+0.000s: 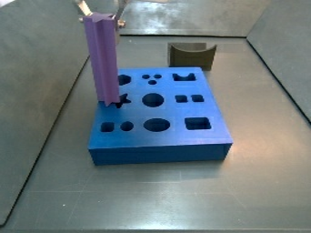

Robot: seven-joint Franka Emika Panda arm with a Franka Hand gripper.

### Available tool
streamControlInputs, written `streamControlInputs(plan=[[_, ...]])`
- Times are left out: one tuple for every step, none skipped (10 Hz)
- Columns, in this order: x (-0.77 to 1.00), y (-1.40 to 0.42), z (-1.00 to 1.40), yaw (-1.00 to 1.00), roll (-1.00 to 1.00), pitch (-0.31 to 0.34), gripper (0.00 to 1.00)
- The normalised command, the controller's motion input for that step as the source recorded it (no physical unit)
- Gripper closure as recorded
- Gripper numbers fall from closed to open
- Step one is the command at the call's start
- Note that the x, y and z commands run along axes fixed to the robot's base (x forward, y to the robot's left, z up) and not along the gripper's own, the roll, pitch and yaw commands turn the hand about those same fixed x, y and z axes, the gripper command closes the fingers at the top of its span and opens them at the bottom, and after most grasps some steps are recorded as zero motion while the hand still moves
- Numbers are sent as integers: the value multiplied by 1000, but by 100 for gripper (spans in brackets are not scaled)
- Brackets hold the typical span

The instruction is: Insert the star object.

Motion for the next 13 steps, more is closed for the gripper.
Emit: streamControlInputs(plan=[[369,0,-463,0,237,23,100],[566,-6,-520,0,223,57,100],[554,-114,-511,0,177,24,100],[551,-200,-491,0,91,30,100],[509,-249,-471,0,30,23,100],[451,-237,-489,0,39,39,100],[286,-103,-680,57,67,26,100],[146,-29,-940,240,160,0,100],[29,0,-857,354,209,-10,100],[0,0,-786,394,244,-14,100],[14,0,-854,366,211,-4,100],[0,-9,-1000,54,161,-4,100],[0,-37,-1000,0,151,-40,100]])
